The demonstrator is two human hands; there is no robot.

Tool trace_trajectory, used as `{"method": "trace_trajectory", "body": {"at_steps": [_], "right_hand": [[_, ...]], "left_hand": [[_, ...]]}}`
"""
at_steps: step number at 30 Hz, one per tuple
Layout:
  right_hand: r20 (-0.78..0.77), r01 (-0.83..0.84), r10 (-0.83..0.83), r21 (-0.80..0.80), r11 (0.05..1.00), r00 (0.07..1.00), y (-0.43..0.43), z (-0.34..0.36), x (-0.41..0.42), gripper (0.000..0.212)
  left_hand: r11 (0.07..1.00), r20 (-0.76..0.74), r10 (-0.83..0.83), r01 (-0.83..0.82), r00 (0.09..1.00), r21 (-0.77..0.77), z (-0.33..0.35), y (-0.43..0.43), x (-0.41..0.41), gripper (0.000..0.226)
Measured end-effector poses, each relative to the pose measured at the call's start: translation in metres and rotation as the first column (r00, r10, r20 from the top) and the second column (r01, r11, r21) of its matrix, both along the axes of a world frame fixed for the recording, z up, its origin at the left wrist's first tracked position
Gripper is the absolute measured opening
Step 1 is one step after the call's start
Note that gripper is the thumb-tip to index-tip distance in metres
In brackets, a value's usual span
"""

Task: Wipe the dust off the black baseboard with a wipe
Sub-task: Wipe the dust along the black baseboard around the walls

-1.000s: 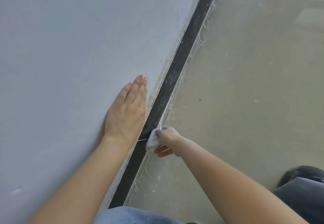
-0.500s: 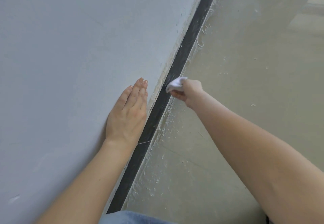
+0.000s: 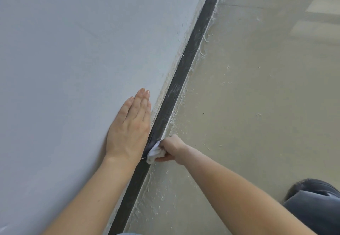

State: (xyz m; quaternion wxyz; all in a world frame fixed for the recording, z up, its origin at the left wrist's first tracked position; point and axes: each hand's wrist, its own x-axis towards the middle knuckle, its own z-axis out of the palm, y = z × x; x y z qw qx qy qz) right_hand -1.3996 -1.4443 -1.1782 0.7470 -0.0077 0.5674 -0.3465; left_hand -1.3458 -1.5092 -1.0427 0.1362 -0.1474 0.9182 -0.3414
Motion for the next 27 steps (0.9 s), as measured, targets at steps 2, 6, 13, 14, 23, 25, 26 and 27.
{"method": "trace_trajectory", "body": {"at_steps": [2, 6, 13, 14, 23, 25, 26, 27], "right_hand": [[-0.057, 0.137, -0.135, 0.025, 0.99, 0.989, -0.009, -0.001, -0.017, 0.011], [-0.166, 0.348, -0.34, 0.022, 0.937, 0.926, -0.028, -0.001, -0.075, 0.009], [-0.019, 0.89, -0.89, -0.012, 0.457, 0.456, -0.025, 0.011, -0.135, 0.028], [-0.038, 0.906, -0.905, -0.003, 0.423, 0.423, -0.021, 0.011, -0.134, 0.022], [0.095, 0.192, -0.203, 0.116, 0.974, 0.975, -0.004, 0.023, -0.063, 0.013], [0.1, 0.233, -0.238, 0.056, 0.971, 0.966, -0.017, 0.027, -0.071, 0.024], [0.077, 0.268, -0.27, 0.037, 0.963, 0.96, -0.024, 0.028, -0.08, 0.027], [0.045, 0.294, -0.295, 0.018, 0.956, 0.954, -0.03, 0.031, -0.09, 0.028]], "left_hand": [[1.0, 0.011, 0.023, -0.023, 1.0, 0.005, -0.001, 0.0, 0.0, 0.065], [1.0, 0.046, 0.008, -0.007, 0.999, -0.01, -0.001, -0.001, 0.003, 0.083], [0.998, 0.11, 0.056, -0.06, 0.992, 0.036, 0.007, 0.004, -0.001, 0.078], [0.997, 0.125, 0.062, -0.066, 0.99, 0.027, 0.007, 0.004, -0.002, 0.078], [0.988, 0.256, 0.153, -0.141, 0.954, -0.062, 0.002, 0.004, -0.009, 0.065], [0.987, 0.281, 0.16, -0.146, 0.946, -0.071, 0.001, 0.004, -0.01, 0.064], [0.987, 0.288, 0.159, -0.145, 0.944, -0.07, 0.001, 0.005, -0.009, 0.064], [0.988, 0.284, 0.153, -0.14, 0.947, -0.066, 0.002, 0.005, -0.009, 0.063]]}}
